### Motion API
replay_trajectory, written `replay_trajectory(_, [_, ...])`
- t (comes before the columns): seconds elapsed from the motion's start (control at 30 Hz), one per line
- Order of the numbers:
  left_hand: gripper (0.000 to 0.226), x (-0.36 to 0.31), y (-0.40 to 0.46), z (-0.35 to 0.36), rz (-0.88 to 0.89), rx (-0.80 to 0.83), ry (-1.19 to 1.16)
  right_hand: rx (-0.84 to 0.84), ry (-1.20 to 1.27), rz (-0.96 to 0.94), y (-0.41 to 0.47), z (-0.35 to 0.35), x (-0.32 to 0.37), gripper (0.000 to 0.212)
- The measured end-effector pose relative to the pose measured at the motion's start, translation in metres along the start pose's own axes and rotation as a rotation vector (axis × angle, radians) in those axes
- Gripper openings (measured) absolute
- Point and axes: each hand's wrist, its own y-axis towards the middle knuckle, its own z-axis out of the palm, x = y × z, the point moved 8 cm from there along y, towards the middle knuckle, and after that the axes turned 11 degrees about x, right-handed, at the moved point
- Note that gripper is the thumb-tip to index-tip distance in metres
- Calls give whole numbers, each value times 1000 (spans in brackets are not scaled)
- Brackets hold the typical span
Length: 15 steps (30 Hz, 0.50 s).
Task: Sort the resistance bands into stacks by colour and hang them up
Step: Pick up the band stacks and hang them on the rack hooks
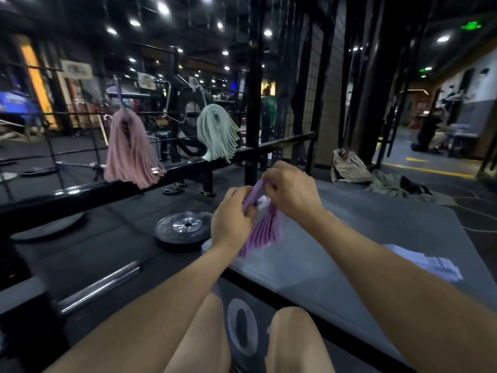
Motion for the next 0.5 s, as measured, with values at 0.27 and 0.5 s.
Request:
replay_trajectory(0.27, [18, 28, -19, -134, -47, -185, 174, 6, 167, -153, 27, 7, 94, 17])
replay_trajectory(0.5, [4, 26, -43, -245, -34, -338, 395, -6, 306, -266, 53, -3, 188, 17])
